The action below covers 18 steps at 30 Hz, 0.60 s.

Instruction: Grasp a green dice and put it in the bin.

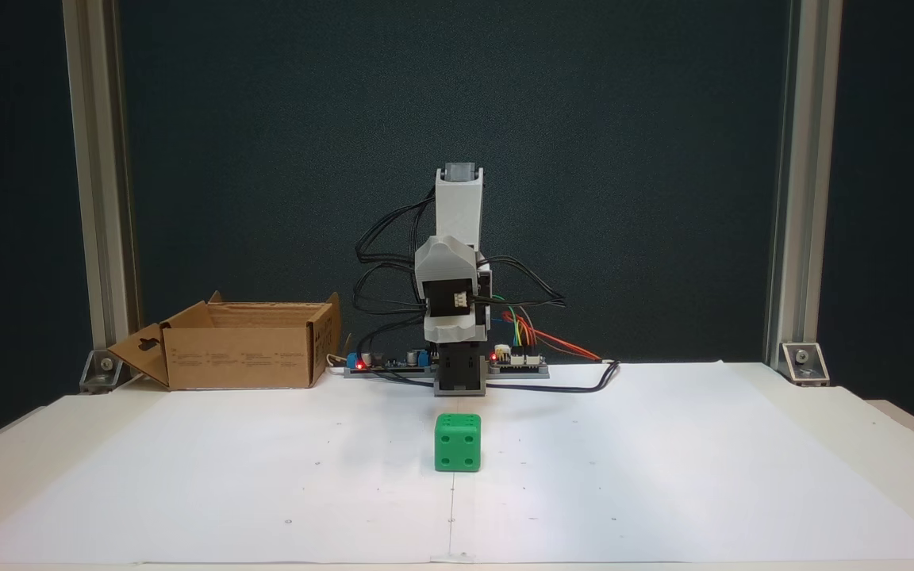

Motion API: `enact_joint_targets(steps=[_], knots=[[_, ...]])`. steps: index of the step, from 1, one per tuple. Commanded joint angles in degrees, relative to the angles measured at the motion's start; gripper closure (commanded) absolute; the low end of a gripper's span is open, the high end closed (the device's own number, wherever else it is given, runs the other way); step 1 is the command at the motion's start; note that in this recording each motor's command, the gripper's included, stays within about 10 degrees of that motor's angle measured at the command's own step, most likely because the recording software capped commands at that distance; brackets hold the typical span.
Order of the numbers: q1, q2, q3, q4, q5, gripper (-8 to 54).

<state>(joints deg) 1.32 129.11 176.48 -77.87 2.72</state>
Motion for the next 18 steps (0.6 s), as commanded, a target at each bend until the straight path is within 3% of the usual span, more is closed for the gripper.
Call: enact_joint_targets(steps=[1,4,18], knots=[[1.3,6.2,-8.3,10.0,-1.6,2.3],[1.3,6.2,-8.3,18.7,-1.6,2.3],[0.9,6.2,-8.4,19.1,-1.6,2.3]])
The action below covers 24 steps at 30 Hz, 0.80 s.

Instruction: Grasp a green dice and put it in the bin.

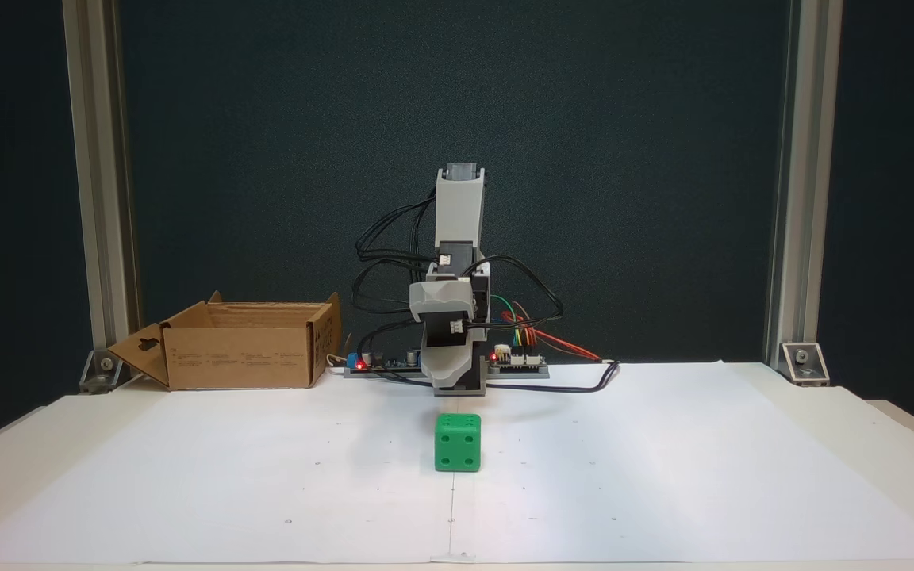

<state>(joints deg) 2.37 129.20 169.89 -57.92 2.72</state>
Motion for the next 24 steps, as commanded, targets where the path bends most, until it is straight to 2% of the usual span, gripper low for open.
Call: enact_joint_targets(steps=[1,17,24], knots=[[-0.3,6.1,-1.9,-0.9,-1.6,2.3],[-0.7,5.8,-10.5,4.8,-1.1,2.5],[-0.7,4.8,-21.4,26.7,-1.1,2.5]])
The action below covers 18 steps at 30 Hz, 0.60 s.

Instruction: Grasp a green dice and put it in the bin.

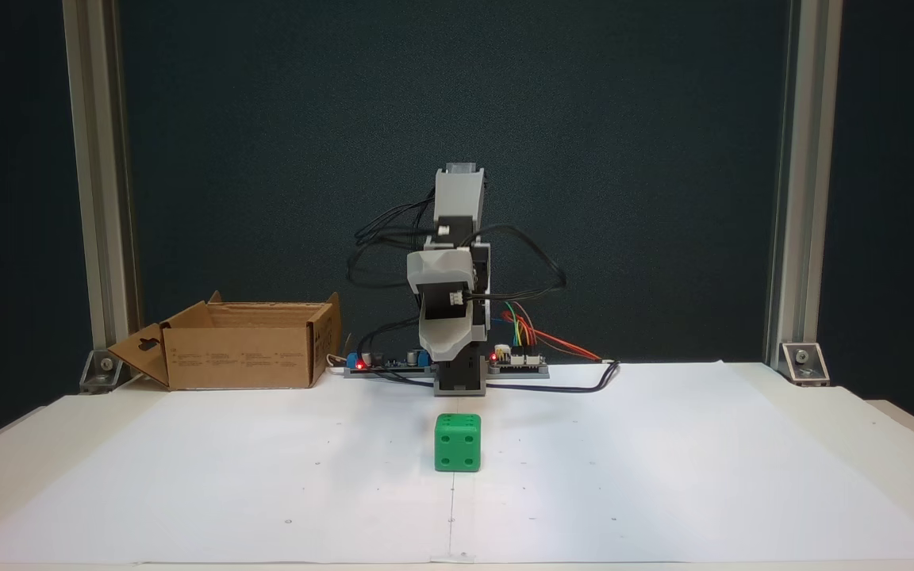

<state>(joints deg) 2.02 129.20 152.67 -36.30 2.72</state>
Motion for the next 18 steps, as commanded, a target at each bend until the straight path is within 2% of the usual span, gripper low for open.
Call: enact_joint_targets(steps=[1,10,18], knots=[[-0.4,4.3,-5.9,8.4,-1.2,2.5],[-1.7,-0.9,-24.7,43.0,-1.2,2.5],[-1.5,-12.0,-46.0,73.0,-1.3,2.5]])
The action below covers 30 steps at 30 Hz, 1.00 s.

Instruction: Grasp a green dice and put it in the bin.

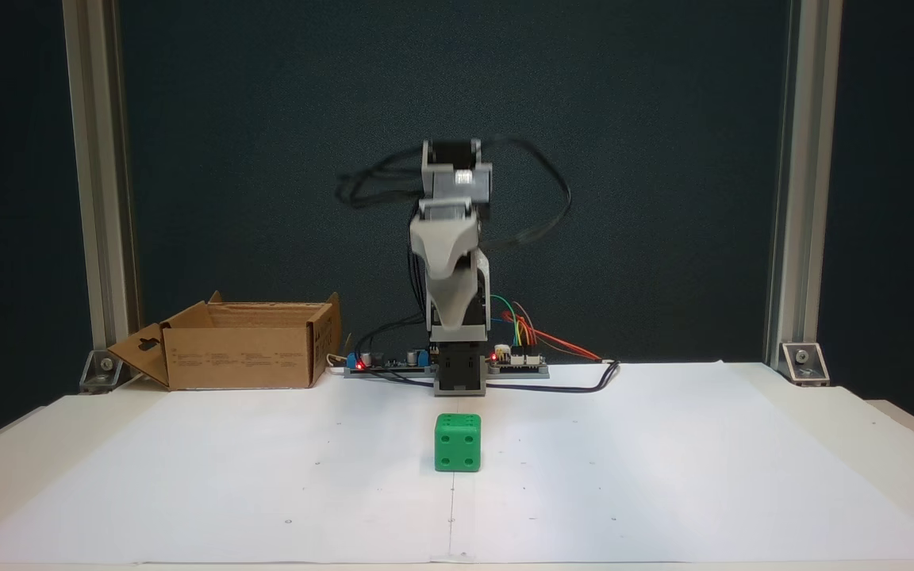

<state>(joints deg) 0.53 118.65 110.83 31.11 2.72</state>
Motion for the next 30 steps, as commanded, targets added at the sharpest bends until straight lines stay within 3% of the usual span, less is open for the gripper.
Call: enact_joint_targets(steps=[1,8,30], knots=[[-0.1,-3.0,-6.2,9.1,-1.2,2.5],[-1.6,-10.9,-16.0,33.4,-1.1,2.2],[-3.7,-24.1,-20.1,23.3,0.4,2.2]])
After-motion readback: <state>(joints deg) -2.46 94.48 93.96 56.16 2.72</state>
